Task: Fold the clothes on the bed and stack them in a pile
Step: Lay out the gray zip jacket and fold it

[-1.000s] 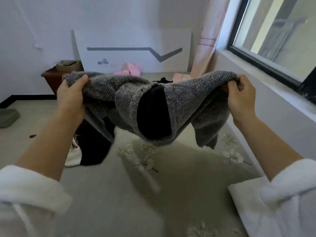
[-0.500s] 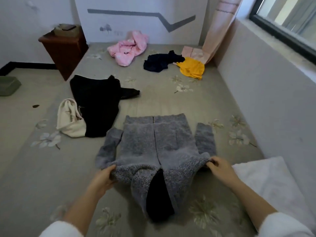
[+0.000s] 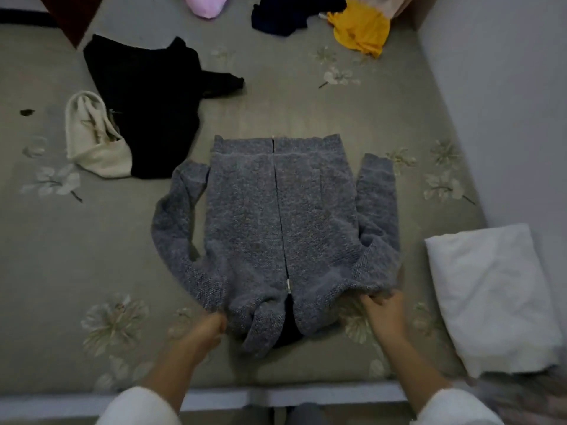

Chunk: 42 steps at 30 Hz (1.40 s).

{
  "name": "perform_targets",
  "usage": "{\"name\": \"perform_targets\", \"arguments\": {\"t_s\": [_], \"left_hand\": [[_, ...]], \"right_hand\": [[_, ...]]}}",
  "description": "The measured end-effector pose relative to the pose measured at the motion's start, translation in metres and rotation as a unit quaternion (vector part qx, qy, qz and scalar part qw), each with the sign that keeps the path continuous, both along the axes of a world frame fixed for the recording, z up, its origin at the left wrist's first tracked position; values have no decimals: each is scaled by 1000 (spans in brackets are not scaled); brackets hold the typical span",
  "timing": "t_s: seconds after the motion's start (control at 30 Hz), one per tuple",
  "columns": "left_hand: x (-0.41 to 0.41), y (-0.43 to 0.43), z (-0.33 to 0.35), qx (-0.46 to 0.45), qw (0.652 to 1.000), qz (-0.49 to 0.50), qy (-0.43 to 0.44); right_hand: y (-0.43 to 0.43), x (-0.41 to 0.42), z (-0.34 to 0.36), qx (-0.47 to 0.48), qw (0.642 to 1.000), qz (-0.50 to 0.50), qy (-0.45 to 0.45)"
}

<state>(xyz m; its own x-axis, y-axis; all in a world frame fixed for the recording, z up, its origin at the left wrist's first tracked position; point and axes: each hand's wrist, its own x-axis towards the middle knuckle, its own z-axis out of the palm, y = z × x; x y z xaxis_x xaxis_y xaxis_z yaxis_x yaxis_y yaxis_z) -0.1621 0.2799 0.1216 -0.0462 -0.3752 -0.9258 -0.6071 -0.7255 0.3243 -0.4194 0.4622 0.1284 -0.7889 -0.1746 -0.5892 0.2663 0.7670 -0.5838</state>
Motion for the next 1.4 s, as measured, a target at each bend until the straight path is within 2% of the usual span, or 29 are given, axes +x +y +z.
{"name": "perform_targets", "arguments": {"t_s": [0.1,0.17,0.27,0.37,0.43,0.53,0.63,0.7,0.77,0.87,0.93,1.07,1.17,1.3,1.4], "left_hand": [[4,25,-21,-13,996,-74,-37],[4,34,-30,-46,989,-126,-70],[2,45,-45,-25,982,-171,-74],[3,46,-52,-35,962,-253,-94],[7,42,-60,-26,952,-294,-77],[11,36,-72,11,953,-304,-3],[7,33,-75,-48,945,-322,32],[0,33,-74,-98,935,-340,15],[-8,34,-75,-156,908,-388,-23],[-21,38,-71,-174,906,-386,7],[-25,38,-65,-168,918,-358,40],[-21,26,-52,-89,965,-238,68],[-8,21,-52,11,975,-214,55],[12,36,-57,125,955,-268,-9],[18,52,-60,148,953,-263,-35]], "right_hand": [[9,22,-29,34,998,0,-44],[13,34,-43,51,995,65,-62],[20,41,-67,107,977,178,-54],[24,39,-84,137,963,225,-49],[22,36,-92,134,962,235,-41],[16,31,-102,124,957,259,-46],[9,26,-111,161,935,315,-38],[5,26,-114,162,931,326,-37],[3,26,-116,154,931,330,-32],[0,26,-111,77,950,300,-33],[-1,26,-102,-3,974,219,-61],[6,12,-86,-97,984,68,-135],[23,4,-79,-63,972,40,-224],[48,22,-80,9,936,42,-351],[56,44,-84,35,940,46,-337]]}}
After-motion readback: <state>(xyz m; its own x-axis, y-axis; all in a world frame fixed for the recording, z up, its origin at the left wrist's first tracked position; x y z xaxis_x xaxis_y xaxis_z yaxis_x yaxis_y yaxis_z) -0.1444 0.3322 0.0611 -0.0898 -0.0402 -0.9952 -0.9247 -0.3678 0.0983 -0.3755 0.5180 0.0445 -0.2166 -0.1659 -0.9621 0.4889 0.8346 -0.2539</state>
